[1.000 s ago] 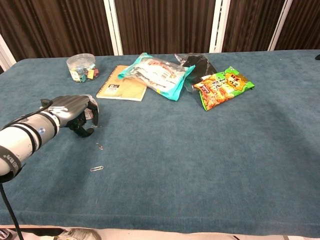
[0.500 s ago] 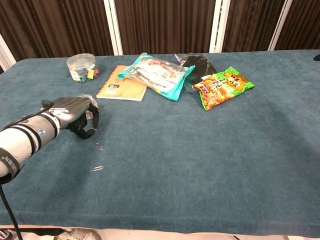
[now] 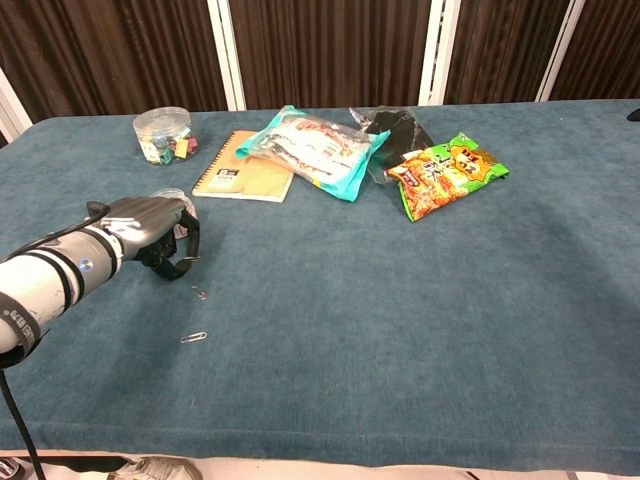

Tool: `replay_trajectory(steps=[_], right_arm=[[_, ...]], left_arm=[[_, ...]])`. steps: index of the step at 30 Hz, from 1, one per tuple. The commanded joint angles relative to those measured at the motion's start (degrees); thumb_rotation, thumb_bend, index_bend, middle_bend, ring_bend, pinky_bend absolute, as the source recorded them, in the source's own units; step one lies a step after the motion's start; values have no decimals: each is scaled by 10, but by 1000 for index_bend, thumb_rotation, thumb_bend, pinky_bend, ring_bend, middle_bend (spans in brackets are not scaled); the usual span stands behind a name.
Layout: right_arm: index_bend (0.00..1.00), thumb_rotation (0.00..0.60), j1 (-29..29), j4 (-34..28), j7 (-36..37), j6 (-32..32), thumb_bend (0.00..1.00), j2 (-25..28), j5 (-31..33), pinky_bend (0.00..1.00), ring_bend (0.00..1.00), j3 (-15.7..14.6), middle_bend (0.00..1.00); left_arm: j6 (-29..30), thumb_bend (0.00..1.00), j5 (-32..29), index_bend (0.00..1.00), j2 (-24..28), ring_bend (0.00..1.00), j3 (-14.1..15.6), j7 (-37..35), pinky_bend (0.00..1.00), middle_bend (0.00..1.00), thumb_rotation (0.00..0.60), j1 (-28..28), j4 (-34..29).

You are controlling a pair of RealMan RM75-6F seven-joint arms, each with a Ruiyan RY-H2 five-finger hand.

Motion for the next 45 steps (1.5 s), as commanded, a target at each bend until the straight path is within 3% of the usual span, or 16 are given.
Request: replay_trajectory(steps=[1,10,15,19,26,31,36,40,45], right_arm=[[0,600,0,0,1,0,55,0,0,0,0,0,0],[0,600,1,0,0,-6,55,1,2,0,0,-1,0],[0,600,1,1,1,-6,55,1,2,0,0,-1,0],[0,600,1,2,6,-6,55,2,2,0,0,-1,0],[0,600,0,6,15,-4,55,6,1,0,0,0,0],[0,600,-2,6,19,-2,55,9,0,0,0,-1,0],[0,600,-3,7,21,-1,55,10,0,0,0,0,0],[0,600,-4,11,30,-3,55,14,0,0,0,-2,0],[0,600,-4,13,34,-3,55,14,-4,0,0,-2,0]], left_arm=[[1,350,-2,653,1,1000,-1,1,1000,1000,600,0,-2],[6,396,-4,774,1,1000,0,1,1000,1000,600,0,-4],[15,560,4,819,10,1000,-7,-10,1000,1000,600,1,-22],[25,611,9,832,26,1000,-23,-22,1000,1000,600,-1,-48],[35,610,-11,836,49,1000,-58,-20,1000,1000,600,-15,-74],[27,594,-39,838,37,1000,-81,-16,1000,1000,600,-39,-35],[20,555,-54,810,24,1000,-85,-10,1000,1000,600,-49,-2],[-8,499,-73,763,-3,1000,-81,-21,1000,1000,600,-56,81],[-22,472,-58,710,-15,1000,-69,-37,1000,1000,600,-56,127]])
